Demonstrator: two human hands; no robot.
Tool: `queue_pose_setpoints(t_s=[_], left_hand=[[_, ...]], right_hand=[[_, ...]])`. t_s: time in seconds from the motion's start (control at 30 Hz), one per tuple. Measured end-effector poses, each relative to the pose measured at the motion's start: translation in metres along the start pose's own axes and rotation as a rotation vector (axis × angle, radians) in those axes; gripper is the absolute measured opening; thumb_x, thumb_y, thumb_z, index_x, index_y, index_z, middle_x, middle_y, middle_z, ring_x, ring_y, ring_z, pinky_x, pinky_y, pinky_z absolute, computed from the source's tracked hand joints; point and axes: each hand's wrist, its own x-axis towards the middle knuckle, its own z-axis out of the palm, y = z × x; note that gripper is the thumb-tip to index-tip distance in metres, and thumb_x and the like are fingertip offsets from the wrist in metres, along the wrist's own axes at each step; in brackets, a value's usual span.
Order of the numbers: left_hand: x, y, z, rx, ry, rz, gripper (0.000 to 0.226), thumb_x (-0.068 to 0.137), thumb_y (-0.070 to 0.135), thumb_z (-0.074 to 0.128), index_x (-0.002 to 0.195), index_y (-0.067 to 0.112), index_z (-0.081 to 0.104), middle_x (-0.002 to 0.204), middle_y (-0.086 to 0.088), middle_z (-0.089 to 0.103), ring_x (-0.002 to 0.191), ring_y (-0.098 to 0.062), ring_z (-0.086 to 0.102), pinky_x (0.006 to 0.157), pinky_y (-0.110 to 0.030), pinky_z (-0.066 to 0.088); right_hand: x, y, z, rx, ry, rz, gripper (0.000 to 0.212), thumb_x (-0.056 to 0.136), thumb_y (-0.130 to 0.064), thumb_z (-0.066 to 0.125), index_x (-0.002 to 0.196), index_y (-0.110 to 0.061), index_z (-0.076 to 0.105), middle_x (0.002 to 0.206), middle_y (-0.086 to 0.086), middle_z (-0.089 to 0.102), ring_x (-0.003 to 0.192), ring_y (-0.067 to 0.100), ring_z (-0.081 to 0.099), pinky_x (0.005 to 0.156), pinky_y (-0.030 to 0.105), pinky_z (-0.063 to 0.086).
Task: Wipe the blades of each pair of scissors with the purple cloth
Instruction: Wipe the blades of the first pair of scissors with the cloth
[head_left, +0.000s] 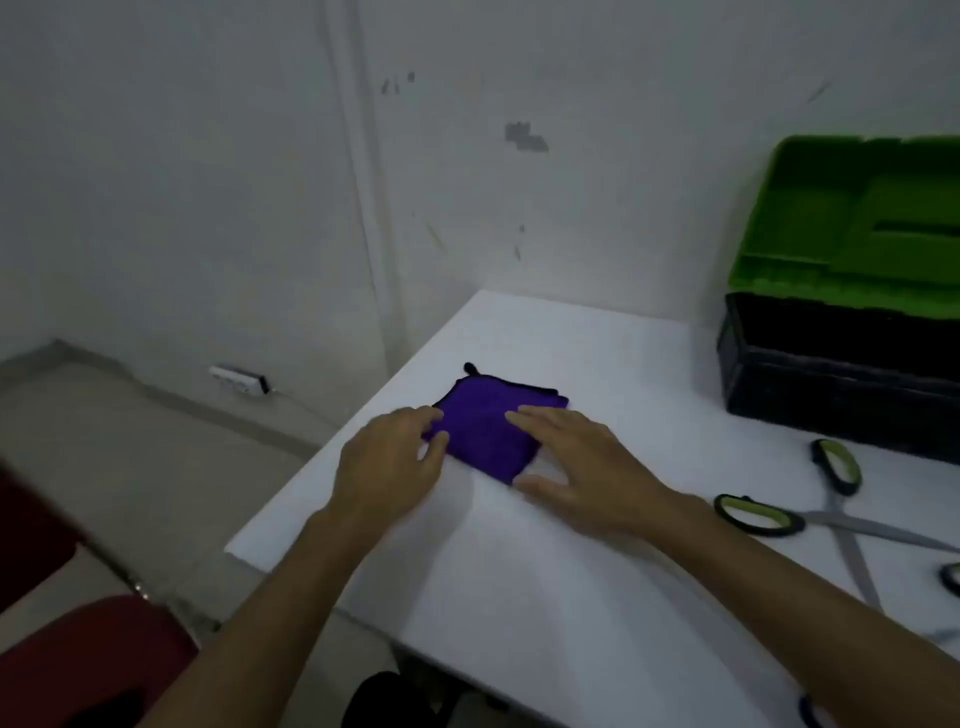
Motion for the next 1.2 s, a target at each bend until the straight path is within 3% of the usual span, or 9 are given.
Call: queue_pose_setpoints(t_s=[0.13, 0.23, 0.47, 0.6, 0.7, 0.87, 0.97, 1.07, 1.2], left_hand=[[-0.010, -0.012, -0.003, -0.073, 0.076, 0.065, 0.043, 0.089, 0.043, 0.043, 0.116, 0.020, 0.068, 0.103, 0.004, 0.072, 0.090, -0.020, 0.065, 0.076, -0.037, 0.055], [-0.016, -0.017, -0.006, -0.087, 0.212, 0.085, 0.037, 0.091, 0.045, 0.046, 0.109, 0.022, 0.068, 0.088, 0.010, 0.068, 0.078, -0.013, 0.063, 0.065, -0.030, 0.053], [0.009, 0.033, -0.036, -0.103, 0.083, 0.230, 0.065, 0.083, 0.063, 0.053, 0.137, 0.025, 0.052, 0.131, 0.005, 0.059, 0.120, -0.015, 0.050, 0.100, -0.033, 0.041], [0.028, 0.086, -0.039, -0.397, -0.034, 0.169, 0.026, 0.086, 0.039, 0.069, 0.109, 0.028, 0.069, 0.103, 0.017, 0.068, 0.099, 0.000, 0.059, 0.085, -0.025, 0.048], [0.028, 0.122, -0.030, -0.569, -0.121, 0.194, 0.009, 0.086, 0.032, 0.071, 0.092, 0.026, 0.073, 0.089, 0.016, 0.072, 0.086, 0.001, 0.064, 0.074, -0.024, 0.048], [0.027, 0.176, -0.017, -0.821, -0.161, 0.188, 0.005, 0.082, 0.025, 0.076, 0.082, 0.028, 0.073, 0.076, 0.020, 0.071, 0.079, 0.000, 0.064, 0.079, -0.030, 0.050], [0.024, 0.212, -0.008, -0.835, -0.237, 0.242, 0.005, 0.083, 0.025, 0.075, 0.084, 0.029, 0.072, 0.078, 0.015, 0.071, 0.080, -0.002, 0.065, 0.076, -0.025, 0.051], [0.020, 0.239, 0.007, -0.734, -0.227, 0.324, 0.012, 0.086, 0.031, 0.072, 0.097, 0.029, 0.068, 0.090, 0.013, 0.070, 0.085, 0.000, 0.063, 0.069, -0.015, 0.046], [0.009, 0.247, 0.038, -0.273, -0.182, 0.534, 0.031, 0.090, 0.035, 0.065, 0.119, 0.025, 0.059, 0.107, 0.010, 0.064, 0.101, -0.014, 0.058, 0.083, -0.031, 0.048]], right_hand=[[0.024, -0.010, 0.018, -0.095, -0.014, -0.049, 0.044, 0.094, -0.045, 0.053, 0.135, -0.029, 0.053, 0.148, -0.010, 0.042, 0.134, 0.012, 0.038, 0.109, 0.030, 0.030], [0.030, -0.011, 0.024, -0.113, 0.144, -0.081, 0.021, 0.095, -0.037, 0.054, 0.109, -0.024, 0.066, 0.113, -0.009, 0.065, 0.103, 0.015, 0.057, 0.088, 0.027, 0.039], [0.029, -0.022, -0.047, 0.411, 0.296, 0.142, 0.022, 0.104, -0.029, 0.040, 0.093, -0.023, 0.058, 0.083, -0.012, 0.062, 0.073, 0.000, 0.055, 0.063, 0.015, 0.040], [-0.002, -0.021, -0.094, 0.635, 0.187, 0.325, 0.035, 0.104, -0.036, 0.036, 0.087, -0.016, 0.058, 0.081, -0.006, 0.061, 0.072, 0.006, 0.054, 0.069, 0.023, 0.043], [-0.040, -0.012, -0.121, 0.983, 0.107, 0.419, 0.031, 0.100, -0.033, 0.049, 0.102, -0.006, 0.063, 0.097, 0.007, 0.071, 0.088, 0.021, 0.067, 0.082, 0.036, 0.054], [-0.111, 0.012, -0.164, 1.067, 0.071, 0.403, 0.022, 0.089, -0.018, 0.061, 0.109, -0.008, 0.066, 0.087, -0.002, 0.073, 0.075, 0.008, 0.069, 0.061, 0.021, 0.054], [-0.144, 0.022, -0.179, 0.930, 0.285, 0.405, 0.017, 0.089, -0.028, 0.062, 0.092, -0.012, 0.066, 0.073, -0.005, 0.069, 0.064, 0.006, 0.064, 0.056, 0.020, 0.048], [-0.169, 0.028, -0.193, 0.916, 0.472, 0.390, 0.020, 0.087, -0.036, 0.062, 0.086, -0.017, 0.066, 0.080, 0.002, 0.069, 0.071, 0.015, 0.066, 0.062, 0.028, 0.054], [-0.190, 0.044, -0.206, 0.997, 0.619, 0.589, 0.032, 0.100, -0.043, 0.044, 0.096, -0.020, 0.067, 0.086, 0.000, 0.075, 0.075, 0.015, 0.072, 0.068, 0.032, 0.060]])
